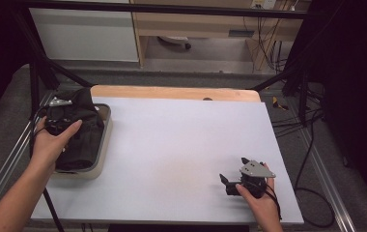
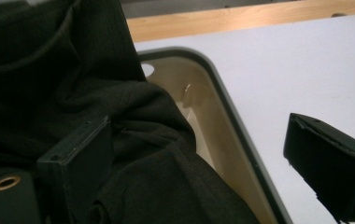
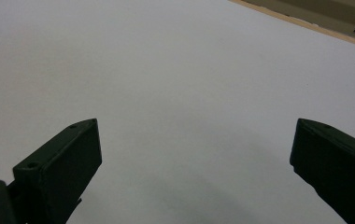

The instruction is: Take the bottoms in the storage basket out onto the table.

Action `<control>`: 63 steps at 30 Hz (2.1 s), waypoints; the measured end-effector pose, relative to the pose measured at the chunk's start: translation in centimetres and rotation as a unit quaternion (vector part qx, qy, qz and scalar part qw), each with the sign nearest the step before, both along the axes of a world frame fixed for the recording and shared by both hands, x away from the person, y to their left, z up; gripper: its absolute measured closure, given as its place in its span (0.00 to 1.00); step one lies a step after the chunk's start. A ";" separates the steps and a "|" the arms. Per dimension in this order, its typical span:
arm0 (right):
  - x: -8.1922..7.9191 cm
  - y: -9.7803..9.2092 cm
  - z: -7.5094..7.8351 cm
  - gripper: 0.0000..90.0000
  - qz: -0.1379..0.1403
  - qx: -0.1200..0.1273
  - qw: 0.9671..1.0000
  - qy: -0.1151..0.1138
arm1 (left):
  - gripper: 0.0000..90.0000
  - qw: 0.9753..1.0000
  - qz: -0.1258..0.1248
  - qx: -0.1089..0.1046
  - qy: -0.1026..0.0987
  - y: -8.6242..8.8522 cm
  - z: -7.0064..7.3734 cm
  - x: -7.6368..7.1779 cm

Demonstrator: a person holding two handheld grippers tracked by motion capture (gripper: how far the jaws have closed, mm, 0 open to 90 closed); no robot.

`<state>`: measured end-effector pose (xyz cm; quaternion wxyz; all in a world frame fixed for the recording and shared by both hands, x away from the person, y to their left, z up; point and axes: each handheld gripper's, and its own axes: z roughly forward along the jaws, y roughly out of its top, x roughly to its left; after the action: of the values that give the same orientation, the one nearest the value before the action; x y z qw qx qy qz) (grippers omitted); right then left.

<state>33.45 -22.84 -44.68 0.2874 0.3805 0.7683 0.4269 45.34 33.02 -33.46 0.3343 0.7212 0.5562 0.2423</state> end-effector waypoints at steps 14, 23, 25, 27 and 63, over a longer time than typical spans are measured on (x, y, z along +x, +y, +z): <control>-0.1 0.1 0.1 0.03 0.007 0.002 1.000 0.002 | 0.09 0.997 0.018 0.023 0.068 0.3 -3.8 1.9; 0.0 0.2 0.0 0.03 0.009 0.001 1.000 0.004 | 0.08 0.993 0.033 0.004 0.114 1.6 -6.3 3.2; 0.0 0.3 0.0 0.03 0.009 -0.004 1.000 0.005 | 0.02 0.991 0.039 -0.016 0.129 2.2 -6.9 3.5; 0.0 0.3 0.0 0.03 0.010 -0.003 1.000 0.005 | 0.01 0.989 0.038 -0.035 0.135 2.6 -7.2 3.8; 0.2 0.8 -0.2 0.03 0.020 -0.013 1.000 0.007 | 0.80 0.994 -0.005 -0.109 0.022 4.4 -1.2 1.0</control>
<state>33.64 -22.09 -44.87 0.2781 0.3648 0.7831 0.4199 46.37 37.43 -34.68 0.3997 0.6884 0.5830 0.1628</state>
